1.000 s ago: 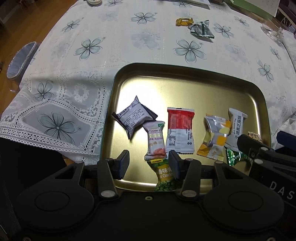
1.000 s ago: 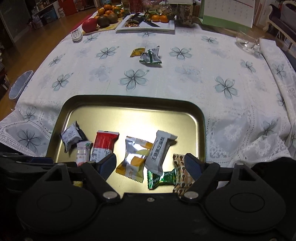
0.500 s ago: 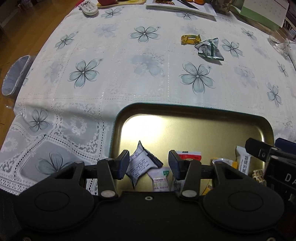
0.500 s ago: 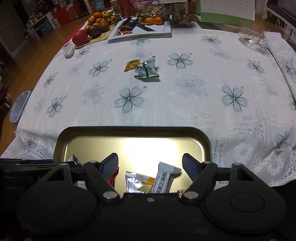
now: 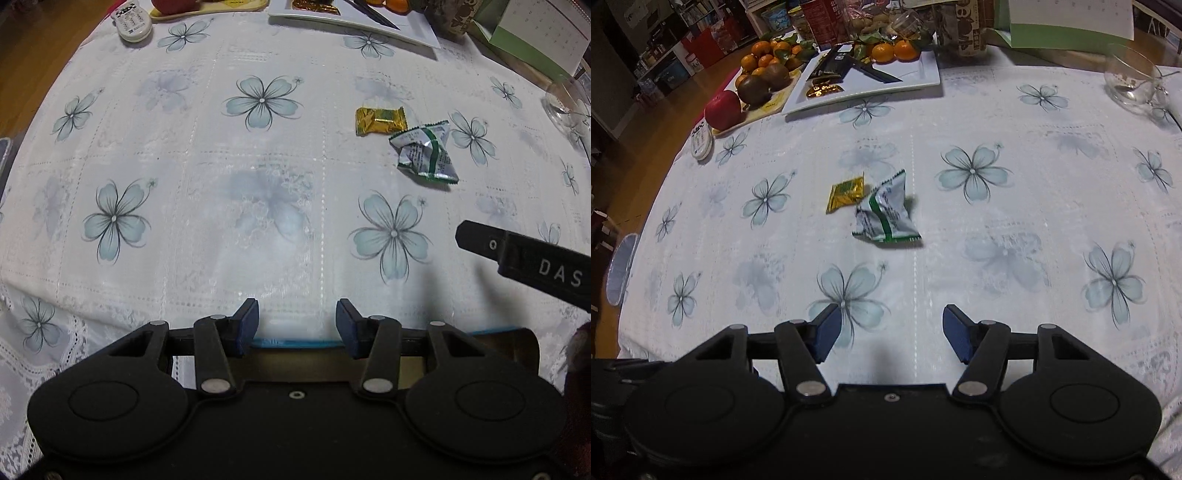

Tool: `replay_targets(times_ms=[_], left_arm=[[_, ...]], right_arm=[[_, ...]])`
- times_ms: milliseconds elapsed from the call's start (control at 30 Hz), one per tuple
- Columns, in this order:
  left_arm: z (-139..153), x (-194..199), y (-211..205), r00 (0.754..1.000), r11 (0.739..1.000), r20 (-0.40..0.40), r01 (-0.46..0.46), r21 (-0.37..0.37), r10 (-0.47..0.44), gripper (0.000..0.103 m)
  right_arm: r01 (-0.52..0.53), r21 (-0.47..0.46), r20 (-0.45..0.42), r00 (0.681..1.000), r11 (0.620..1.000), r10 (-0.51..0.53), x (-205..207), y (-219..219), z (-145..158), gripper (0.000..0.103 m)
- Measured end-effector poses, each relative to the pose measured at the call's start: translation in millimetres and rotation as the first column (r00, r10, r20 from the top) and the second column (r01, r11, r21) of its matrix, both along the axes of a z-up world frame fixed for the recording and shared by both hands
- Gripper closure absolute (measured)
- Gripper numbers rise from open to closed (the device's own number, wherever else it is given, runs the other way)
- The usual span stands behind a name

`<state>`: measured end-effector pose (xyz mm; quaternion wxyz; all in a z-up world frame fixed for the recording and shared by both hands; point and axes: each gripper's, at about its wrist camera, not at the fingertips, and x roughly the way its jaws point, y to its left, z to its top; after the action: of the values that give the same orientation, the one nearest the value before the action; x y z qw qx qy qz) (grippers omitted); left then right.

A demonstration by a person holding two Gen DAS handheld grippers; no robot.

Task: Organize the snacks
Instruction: 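Grasp the green-and-white pack with the right tool while the left tool grasps the gold-wrapped candy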

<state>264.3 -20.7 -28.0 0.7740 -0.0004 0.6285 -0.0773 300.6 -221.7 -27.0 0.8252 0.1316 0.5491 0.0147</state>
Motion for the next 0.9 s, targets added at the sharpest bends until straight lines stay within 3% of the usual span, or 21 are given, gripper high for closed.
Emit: replay_targets(times_ms=[133,333,567,600,700,900], left_arm=[[-3.0,23.1,5.2,1.000,1.000,-0.018,0.003,-0.024,-0.003,0.049],[-6.9,43.8,11.3,1.000,1.000,-0.002,0.002,0.001,-0.002,0.049],[-16.6,54.6,13.9,1.000,1.000,-0.027,-0.004,0.006,0.004,0.049],[-17.3,55.2,13.0,1.000,1.000,-0.030,-0.001,0.007,0.001,0.049],[-16.8,57.1,8.1,0.999,1.000,-0.032,0.009,0.011,-0.009,0.049],[-9.4,67.6,-12.0,0.999,0.999,-0.015,0.050,0.007,-0.050,0.049]], right_arm=[[-0.009,-0.026,0.014,1.000,1.000,0.010,38.7,4.5,-10.3,0.039],[-0.019,-0.064,0.007,1.000,0.998,0.020,84.1,10.4,-33.0,0.038],[-0.041,-0.070,-0.023,0.999,0.997,0.039,96.1,18.7,-56.1,0.038],[-0.044,-0.081,-0.008,0.999,0.996,0.043,94.6,20.3,-55.6,0.048],[-0.047,-0.071,0.004,0.999,0.996,0.047,92.0,18.0,-54.8,0.061],[0.014,-0.022,-0.008,1.000,1.000,-0.015,73.5,-14.8,-44.5,0.062]])
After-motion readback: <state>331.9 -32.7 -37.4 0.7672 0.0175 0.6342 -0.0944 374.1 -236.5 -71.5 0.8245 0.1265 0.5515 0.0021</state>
